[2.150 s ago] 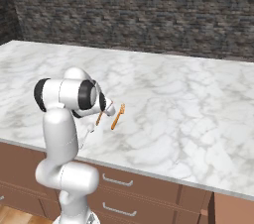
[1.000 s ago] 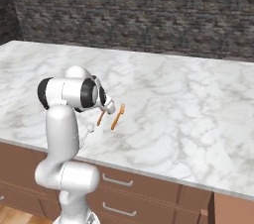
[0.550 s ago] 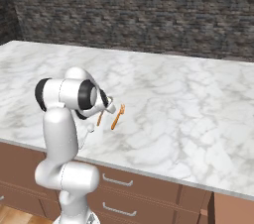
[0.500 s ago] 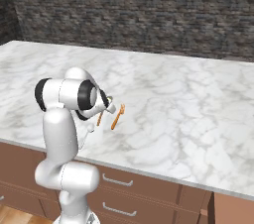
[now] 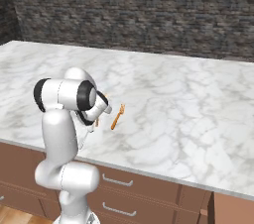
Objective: Organize the utensils by type. Pick up the wooden spoons from the counter and place them in the open cabinet. Then pick up the metallic utensils from the counter and place them in the open drawer.
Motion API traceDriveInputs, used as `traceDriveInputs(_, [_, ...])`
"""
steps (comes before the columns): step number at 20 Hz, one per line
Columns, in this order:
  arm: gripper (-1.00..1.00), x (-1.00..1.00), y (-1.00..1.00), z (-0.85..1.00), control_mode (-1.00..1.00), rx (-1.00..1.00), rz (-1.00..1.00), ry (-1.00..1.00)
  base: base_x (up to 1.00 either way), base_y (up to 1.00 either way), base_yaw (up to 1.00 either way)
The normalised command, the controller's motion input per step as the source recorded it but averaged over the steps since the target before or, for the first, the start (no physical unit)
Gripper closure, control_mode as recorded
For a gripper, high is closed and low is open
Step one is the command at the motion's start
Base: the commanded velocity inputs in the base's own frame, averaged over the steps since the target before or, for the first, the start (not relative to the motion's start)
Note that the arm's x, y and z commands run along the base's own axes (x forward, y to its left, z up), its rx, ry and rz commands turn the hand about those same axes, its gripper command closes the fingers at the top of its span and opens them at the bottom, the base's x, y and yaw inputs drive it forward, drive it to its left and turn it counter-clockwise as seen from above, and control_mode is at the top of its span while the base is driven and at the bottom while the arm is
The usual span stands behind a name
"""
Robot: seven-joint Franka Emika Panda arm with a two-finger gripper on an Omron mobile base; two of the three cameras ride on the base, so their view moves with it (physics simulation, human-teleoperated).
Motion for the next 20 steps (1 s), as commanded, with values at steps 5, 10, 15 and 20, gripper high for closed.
traceDriveInputs(5, [1.0, 0.0, 0.31, 0.8, -1.0, -0.27, 0.14, 0.4, 0.0, 0.0, 0.0])
traceDriveInputs(10, [1.0, 0.0, 0.11, 1.0, -1.0, -0.33, 0.16, 0.41, 0.0, 0.0, 0.0])
traceDriveInputs(15, [1.0, 0.0, 0.0, 1.0, -1.0, -0.25, 0.18, 0.28, 0.0, 0.0, 0.0])
traceDriveInputs(20, [1.0, -0.48, -0.11, 0.7, -1.0, -0.16, 0.28, 0.03, 0.0, 0.0, 0.0])
